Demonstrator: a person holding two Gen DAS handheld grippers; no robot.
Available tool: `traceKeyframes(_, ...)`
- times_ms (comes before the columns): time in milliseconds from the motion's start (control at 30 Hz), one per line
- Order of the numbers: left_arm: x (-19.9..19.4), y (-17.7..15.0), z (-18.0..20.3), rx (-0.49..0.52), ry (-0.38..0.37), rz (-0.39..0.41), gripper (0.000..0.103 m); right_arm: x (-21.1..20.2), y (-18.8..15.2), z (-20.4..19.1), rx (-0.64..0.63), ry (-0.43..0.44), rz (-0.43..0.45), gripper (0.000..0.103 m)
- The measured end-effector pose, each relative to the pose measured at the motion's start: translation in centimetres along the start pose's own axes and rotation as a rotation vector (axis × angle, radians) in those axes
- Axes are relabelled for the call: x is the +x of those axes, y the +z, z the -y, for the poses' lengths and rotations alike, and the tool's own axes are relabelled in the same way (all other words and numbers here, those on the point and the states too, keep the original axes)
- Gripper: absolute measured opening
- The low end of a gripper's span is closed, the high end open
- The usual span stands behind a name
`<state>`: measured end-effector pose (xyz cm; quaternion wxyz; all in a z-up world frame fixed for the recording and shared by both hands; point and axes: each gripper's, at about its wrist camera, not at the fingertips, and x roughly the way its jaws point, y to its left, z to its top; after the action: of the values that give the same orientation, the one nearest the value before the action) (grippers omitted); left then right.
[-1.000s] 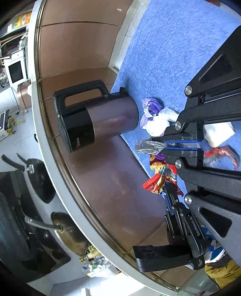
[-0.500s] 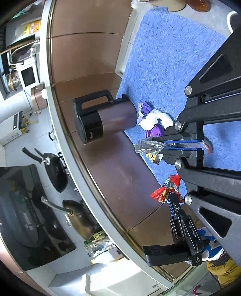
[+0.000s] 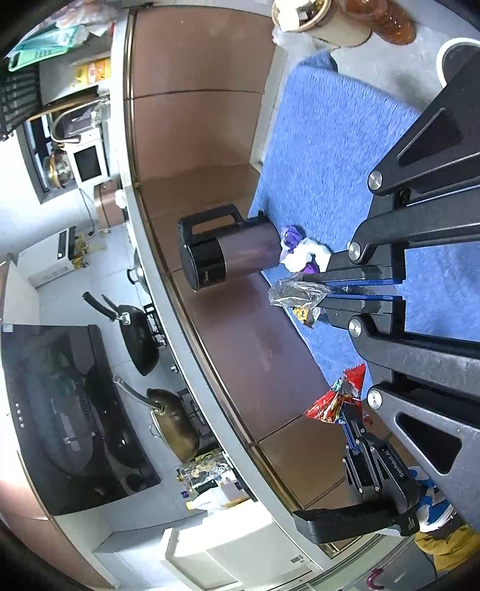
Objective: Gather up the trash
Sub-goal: 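Carry both held wrappers over to the floor bin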
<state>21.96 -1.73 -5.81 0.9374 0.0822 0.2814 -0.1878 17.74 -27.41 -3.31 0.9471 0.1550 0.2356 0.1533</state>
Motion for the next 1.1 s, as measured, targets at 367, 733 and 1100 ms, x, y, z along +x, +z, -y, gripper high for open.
traceKeyframes(367,-2.8,-0.9,4.6,0.081,0.038,0.042,0.005,-6.9,-1.2,1.5,-0.027,-0.078,0.065,0.003)
traceKeyframes(733,-2.8,-0.9,8.3,0.139,0.009,0.041,0.005,-12.1,-2.4,4.8,-0.001,-0.169,0.125,0.003)
traceKeyframes(1100,-1.3,-0.6,13.5,0.214,-0.039,0.014,0.005,-15.8,-3.9,9.4,0.059,-0.242,0.166,0.003)
